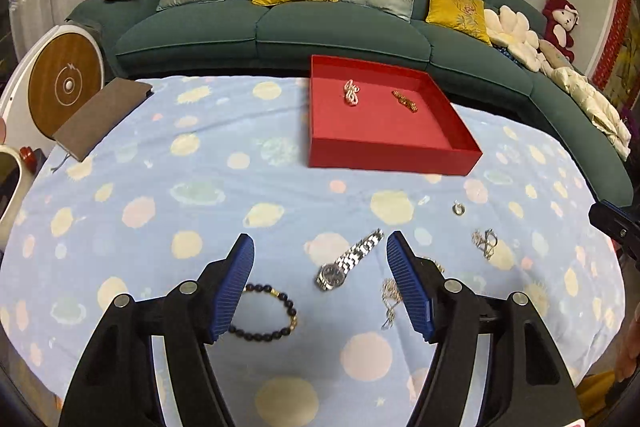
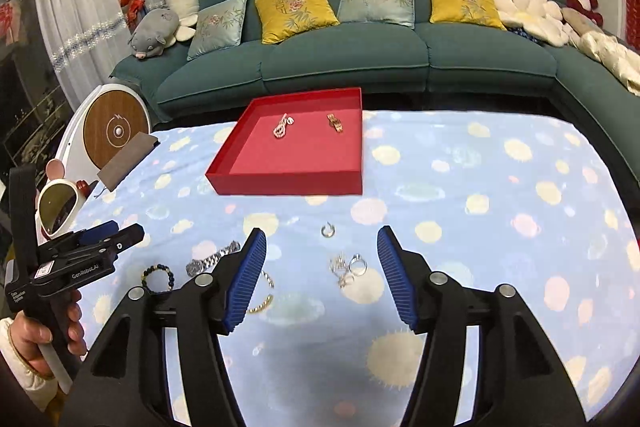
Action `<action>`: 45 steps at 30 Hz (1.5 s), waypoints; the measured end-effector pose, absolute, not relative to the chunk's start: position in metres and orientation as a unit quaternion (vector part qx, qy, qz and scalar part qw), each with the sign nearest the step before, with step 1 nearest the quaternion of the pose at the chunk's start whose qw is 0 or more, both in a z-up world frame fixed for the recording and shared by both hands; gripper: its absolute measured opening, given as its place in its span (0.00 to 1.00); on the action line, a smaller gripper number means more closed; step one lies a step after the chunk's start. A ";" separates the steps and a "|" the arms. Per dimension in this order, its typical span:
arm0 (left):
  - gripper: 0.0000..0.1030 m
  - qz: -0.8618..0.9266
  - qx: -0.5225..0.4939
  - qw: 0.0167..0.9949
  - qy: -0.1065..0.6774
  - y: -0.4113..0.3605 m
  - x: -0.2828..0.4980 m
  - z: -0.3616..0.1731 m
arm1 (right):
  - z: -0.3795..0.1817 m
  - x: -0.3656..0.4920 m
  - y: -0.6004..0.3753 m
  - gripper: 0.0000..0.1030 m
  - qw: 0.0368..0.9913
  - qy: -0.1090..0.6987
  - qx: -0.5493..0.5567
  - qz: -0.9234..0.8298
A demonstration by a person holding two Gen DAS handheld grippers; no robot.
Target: Organize jewelry
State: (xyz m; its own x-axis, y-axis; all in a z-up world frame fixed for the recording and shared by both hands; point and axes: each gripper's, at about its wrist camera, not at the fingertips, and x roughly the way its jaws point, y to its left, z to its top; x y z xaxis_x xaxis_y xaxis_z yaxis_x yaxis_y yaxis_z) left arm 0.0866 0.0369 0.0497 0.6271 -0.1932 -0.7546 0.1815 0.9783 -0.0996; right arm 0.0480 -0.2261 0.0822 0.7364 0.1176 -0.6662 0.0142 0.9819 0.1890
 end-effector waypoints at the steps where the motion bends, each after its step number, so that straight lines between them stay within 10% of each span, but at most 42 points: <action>1: 0.64 -0.102 0.001 0.901 0.422 0.037 0.083 0.044 | 0.073 0.044 -0.225 0.54 0.924 0.369 0.099 0.027; 15: 0.65 -0.101 0.036 0.889 0.446 0.042 0.080 0.002 | -0.037 0.053 -0.135 0.54 0.892 0.442 0.062 0.075; 39: 0.65 -0.129 0.019 0.879 0.458 0.038 0.099 -0.023 | -0.039 0.072 -0.125 0.43 0.903 0.422 0.041 0.070; 43: 0.65 -0.135 0.029 0.876 0.463 0.027 0.104 -0.033 | -0.032 0.071 -0.137 0.07 0.904 0.420 0.048 0.068; 45: 0.65 -0.138 0.034 0.873 0.466 0.022 0.107 -0.039 | -0.036 0.073 -0.143 0.10 0.900 0.428 0.052 0.065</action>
State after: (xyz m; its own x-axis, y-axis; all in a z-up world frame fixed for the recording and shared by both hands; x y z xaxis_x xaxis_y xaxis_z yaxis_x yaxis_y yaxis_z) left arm 0.1069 0.0224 -0.0385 0.5269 -0.2100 -0.8235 0.2734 0.9594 -0.0697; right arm 0.0726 -0.1429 -0.0356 0.6254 0.1621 -0.7633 -0.0736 0.9861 0.1491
